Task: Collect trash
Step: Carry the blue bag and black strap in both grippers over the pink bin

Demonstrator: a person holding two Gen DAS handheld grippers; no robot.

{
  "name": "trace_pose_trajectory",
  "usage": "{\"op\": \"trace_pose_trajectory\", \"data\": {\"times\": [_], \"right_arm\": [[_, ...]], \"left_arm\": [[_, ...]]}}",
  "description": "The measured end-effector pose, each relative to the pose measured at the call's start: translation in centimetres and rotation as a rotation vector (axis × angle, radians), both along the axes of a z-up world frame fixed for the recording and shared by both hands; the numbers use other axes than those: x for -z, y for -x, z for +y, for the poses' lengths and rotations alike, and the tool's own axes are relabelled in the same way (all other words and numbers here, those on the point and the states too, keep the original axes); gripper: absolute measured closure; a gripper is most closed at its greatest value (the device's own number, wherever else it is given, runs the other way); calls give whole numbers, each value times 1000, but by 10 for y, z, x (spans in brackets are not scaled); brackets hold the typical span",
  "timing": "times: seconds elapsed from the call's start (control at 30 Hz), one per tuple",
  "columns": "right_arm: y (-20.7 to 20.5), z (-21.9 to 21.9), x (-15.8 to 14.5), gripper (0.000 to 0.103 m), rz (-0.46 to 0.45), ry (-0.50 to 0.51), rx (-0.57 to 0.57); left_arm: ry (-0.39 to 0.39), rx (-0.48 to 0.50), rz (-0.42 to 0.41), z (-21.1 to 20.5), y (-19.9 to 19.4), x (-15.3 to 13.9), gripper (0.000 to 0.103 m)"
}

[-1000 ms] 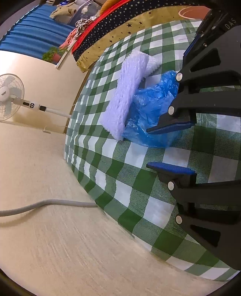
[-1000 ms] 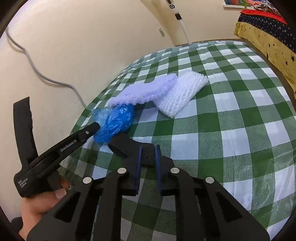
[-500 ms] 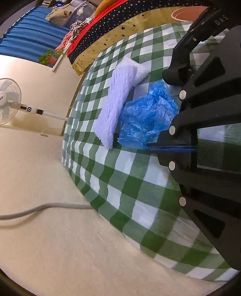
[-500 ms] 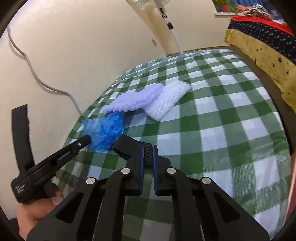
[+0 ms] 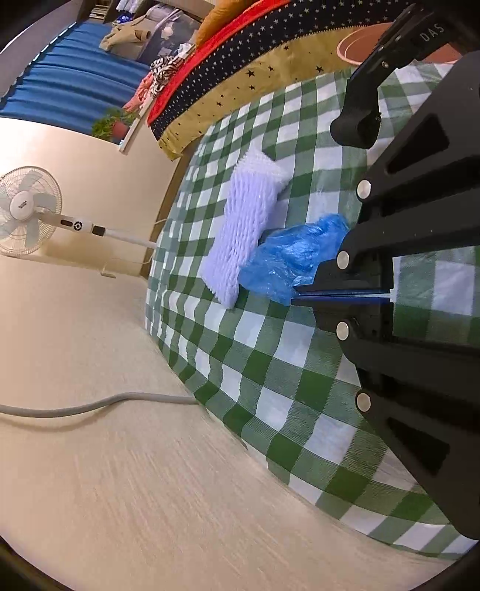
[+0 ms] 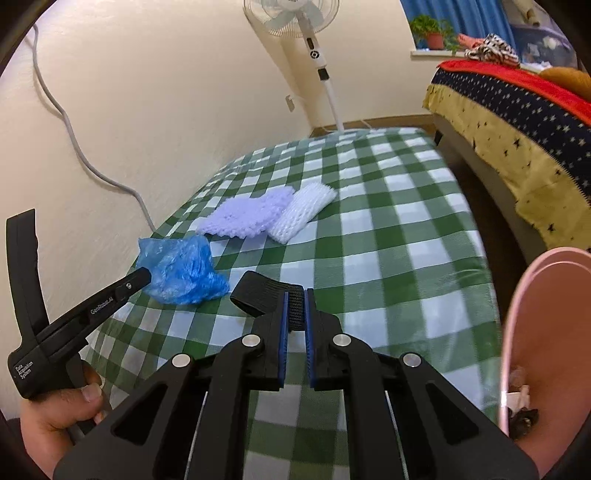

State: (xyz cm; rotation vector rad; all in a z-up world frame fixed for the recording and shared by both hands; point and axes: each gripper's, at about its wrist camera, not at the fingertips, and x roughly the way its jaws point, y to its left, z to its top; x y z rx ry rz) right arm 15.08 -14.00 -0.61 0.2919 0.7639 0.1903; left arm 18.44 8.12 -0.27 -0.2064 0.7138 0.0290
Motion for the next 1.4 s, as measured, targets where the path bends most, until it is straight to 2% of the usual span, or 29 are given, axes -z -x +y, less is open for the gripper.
{"op": "trace_pose_trajectory", "data": {"times": [0.7,1.4], "right_arm": [[53,-38,-42,94,-69,62,78],[85,-76,-55,94,-87,104,179]], "left_arm": [[32,52,-70,-20,49,-26,103],[6,152,-112,-61,82,-38,103]]}}
